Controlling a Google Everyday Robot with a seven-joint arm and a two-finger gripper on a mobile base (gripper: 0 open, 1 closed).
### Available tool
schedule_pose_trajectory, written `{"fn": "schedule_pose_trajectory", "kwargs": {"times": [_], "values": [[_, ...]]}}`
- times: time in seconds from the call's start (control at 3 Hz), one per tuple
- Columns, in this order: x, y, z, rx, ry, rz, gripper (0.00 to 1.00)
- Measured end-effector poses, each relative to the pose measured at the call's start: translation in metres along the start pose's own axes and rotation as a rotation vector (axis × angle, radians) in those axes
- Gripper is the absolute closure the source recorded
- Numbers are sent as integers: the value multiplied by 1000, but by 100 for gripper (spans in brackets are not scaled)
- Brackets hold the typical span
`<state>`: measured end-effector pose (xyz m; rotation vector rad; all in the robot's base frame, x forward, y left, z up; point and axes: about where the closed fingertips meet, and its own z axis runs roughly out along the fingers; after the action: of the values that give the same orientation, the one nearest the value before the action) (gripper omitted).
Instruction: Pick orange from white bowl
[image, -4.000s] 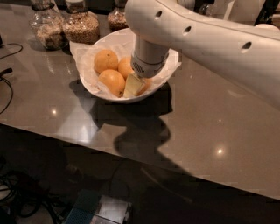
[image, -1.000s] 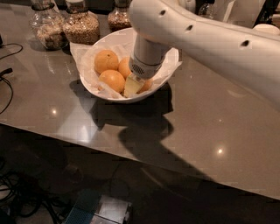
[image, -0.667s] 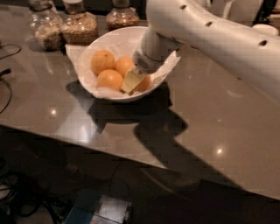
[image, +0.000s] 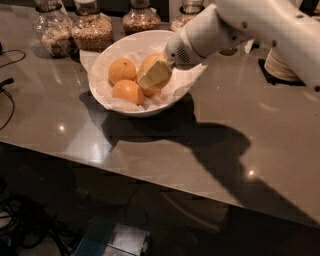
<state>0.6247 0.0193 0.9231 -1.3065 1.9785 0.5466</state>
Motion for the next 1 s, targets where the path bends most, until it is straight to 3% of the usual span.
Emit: {"fn": "schedule_pose_trajectory", "kwargs": {"times": [0.33, 1.0], "values": [[-22, 29, -52, -121, -216, -65, 100], [-49, 146, -171, -317, -595, -298, 100]]}}
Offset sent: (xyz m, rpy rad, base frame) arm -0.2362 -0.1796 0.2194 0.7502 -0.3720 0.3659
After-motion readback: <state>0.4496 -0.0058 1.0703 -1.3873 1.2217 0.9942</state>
